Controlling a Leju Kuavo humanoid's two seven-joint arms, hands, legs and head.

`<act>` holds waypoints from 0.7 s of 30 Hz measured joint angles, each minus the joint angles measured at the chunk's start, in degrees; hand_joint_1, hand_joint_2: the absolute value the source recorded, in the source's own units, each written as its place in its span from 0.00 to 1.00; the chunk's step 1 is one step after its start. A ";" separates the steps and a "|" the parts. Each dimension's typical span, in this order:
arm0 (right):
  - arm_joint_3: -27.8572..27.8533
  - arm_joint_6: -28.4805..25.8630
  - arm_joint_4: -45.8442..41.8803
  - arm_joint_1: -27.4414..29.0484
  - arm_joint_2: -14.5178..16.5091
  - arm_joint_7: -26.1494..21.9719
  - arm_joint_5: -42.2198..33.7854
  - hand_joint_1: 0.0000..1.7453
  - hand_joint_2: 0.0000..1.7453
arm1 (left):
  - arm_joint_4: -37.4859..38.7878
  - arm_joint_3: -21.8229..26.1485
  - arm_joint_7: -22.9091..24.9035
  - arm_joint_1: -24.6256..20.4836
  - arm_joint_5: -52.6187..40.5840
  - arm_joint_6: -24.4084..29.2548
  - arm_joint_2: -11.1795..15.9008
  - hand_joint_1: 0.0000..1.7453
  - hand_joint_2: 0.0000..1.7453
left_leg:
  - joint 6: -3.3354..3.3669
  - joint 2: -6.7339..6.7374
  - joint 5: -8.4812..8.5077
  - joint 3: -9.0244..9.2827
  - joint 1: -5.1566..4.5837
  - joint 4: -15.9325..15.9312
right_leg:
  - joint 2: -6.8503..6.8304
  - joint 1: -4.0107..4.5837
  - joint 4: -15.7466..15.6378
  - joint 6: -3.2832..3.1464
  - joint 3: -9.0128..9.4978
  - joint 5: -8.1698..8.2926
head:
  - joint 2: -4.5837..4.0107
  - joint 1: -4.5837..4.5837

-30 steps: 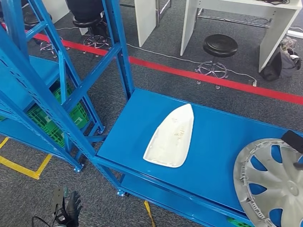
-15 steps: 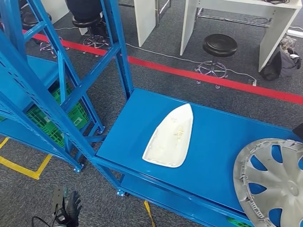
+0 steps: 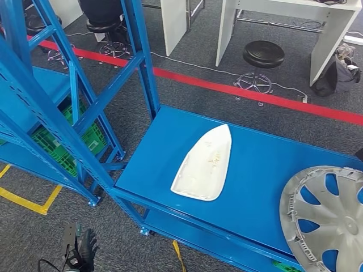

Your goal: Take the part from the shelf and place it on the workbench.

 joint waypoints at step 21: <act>-0.64 0.71 0.71 1.79 -0.44 0.97 0.03 0.00 1.00 | -0.01 -0.02 0.23 -0.13 -0.71 0.45 -0.03 0.00 0.00 | 0.00 0.03 0.00 0.00 0.00 0.00 | 0.02 0.00 0.00 0.00 -0.03 0.00 | 0.00 0.00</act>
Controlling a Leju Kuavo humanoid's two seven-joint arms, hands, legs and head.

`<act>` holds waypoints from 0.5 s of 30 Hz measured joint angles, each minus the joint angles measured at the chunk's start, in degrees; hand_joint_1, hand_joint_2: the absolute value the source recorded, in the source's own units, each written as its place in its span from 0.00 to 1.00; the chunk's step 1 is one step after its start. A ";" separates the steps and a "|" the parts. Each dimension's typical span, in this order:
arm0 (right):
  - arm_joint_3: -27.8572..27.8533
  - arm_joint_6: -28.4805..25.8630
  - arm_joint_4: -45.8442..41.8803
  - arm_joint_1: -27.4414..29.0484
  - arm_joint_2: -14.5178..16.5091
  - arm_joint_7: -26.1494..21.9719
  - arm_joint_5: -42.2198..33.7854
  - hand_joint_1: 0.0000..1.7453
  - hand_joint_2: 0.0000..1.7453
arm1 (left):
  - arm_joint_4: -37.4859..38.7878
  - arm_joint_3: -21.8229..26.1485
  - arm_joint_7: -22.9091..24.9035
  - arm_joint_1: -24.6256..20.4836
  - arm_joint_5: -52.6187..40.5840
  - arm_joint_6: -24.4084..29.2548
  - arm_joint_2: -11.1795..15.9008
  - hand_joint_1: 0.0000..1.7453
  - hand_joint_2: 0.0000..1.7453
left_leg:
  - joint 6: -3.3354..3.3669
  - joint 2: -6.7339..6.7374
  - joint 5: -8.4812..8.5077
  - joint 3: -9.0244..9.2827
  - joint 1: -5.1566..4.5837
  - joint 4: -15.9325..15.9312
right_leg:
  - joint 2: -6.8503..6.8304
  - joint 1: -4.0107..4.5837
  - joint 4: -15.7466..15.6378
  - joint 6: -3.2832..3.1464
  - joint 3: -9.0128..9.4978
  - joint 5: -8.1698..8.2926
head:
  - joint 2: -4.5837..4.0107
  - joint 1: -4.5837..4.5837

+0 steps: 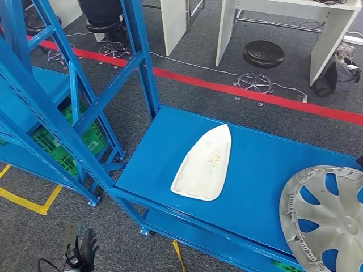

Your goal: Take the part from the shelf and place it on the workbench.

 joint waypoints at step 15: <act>0.01 -0.02 3.04 0.41 0.71 -0.19 0.00 0.00 1.00 | 0.00 -0.03 -0.49 0.81 -0.24 -1.87 0.63 0.00 0.00 | 0.00 0.00 0.00 0.00 0.00 0.00 | 0.00 0.00 0.00 0.00 0.00 0.00 | 0.00 -0.01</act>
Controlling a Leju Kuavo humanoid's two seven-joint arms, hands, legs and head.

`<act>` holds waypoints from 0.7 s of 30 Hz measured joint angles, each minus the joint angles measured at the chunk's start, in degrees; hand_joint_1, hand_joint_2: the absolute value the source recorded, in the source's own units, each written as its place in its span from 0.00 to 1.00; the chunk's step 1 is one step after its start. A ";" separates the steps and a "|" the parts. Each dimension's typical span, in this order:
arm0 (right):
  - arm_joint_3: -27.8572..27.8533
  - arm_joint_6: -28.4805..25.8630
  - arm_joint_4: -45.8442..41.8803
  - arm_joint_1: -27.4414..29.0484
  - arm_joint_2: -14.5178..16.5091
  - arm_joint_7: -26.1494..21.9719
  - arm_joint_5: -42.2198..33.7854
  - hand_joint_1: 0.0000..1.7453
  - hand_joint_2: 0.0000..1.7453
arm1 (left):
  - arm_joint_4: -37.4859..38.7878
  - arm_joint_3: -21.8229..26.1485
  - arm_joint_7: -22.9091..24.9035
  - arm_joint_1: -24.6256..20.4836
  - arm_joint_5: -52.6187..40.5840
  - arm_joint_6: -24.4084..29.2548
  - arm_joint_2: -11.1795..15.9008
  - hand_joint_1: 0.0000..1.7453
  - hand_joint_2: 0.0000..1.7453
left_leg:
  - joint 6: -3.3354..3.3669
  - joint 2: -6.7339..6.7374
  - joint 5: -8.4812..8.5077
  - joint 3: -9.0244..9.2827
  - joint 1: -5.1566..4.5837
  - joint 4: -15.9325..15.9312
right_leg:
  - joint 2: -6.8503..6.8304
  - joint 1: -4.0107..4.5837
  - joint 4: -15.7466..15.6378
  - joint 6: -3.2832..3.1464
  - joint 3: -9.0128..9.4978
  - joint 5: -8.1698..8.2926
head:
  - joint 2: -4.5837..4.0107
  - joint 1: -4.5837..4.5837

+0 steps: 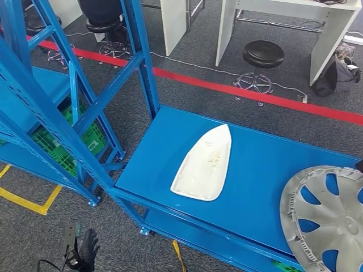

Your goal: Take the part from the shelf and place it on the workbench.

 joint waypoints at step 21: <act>-0.01 0.00 2.49 -0.07 0.12 -0.38 0.05 1.00 1.00 | 0.00 0.00 -0.17 0.74 0.24 -0.36 1.03 0.00 0.00 | 0.01 -0.04 0.00 0.01 -0.01 0.00 | -0.01 0.00 0.00 0.00 0.05 0.00 | 0.00 0.01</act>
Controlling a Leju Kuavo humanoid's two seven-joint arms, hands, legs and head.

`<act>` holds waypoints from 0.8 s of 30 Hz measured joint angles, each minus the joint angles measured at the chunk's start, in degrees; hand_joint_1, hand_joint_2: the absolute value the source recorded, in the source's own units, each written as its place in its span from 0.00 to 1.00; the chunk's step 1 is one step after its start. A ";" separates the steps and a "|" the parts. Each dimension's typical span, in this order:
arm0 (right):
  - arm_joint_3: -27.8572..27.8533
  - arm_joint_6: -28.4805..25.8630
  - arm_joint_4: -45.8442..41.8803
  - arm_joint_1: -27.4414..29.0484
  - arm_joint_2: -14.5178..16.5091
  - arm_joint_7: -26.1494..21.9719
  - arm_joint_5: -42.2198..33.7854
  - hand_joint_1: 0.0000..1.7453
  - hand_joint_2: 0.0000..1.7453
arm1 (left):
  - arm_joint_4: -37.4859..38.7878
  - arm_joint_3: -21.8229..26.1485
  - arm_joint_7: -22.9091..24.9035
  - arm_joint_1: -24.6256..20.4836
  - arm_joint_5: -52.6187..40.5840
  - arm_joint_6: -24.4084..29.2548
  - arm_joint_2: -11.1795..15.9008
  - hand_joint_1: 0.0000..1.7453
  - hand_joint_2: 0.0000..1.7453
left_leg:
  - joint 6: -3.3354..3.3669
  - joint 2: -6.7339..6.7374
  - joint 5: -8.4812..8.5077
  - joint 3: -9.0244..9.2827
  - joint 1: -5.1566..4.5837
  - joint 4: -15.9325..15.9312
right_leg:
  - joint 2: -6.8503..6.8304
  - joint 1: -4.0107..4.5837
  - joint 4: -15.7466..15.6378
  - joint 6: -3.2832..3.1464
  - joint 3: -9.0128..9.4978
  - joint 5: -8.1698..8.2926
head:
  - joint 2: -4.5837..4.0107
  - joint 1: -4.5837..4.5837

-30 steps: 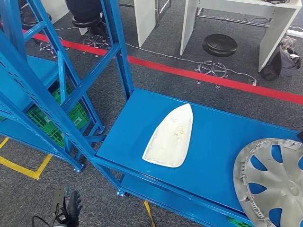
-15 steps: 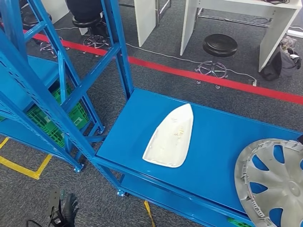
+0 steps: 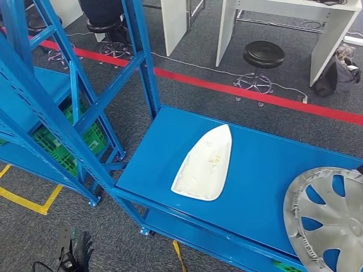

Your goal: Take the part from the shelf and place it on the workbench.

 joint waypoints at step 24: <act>-0.11 -0.03 1.66 -0.22 0.10 -0.35 0.69 1.00 1.00 | 0.00 -0.04 -0.25 0.09 -0.38 -0.02 0.30 0.00 0.00 | 0.00 0.03 0.00 0.02 0.01 0.00 | 0.02 0.00 0.00 0.00 -0.01 0.00 | 0.00 0.00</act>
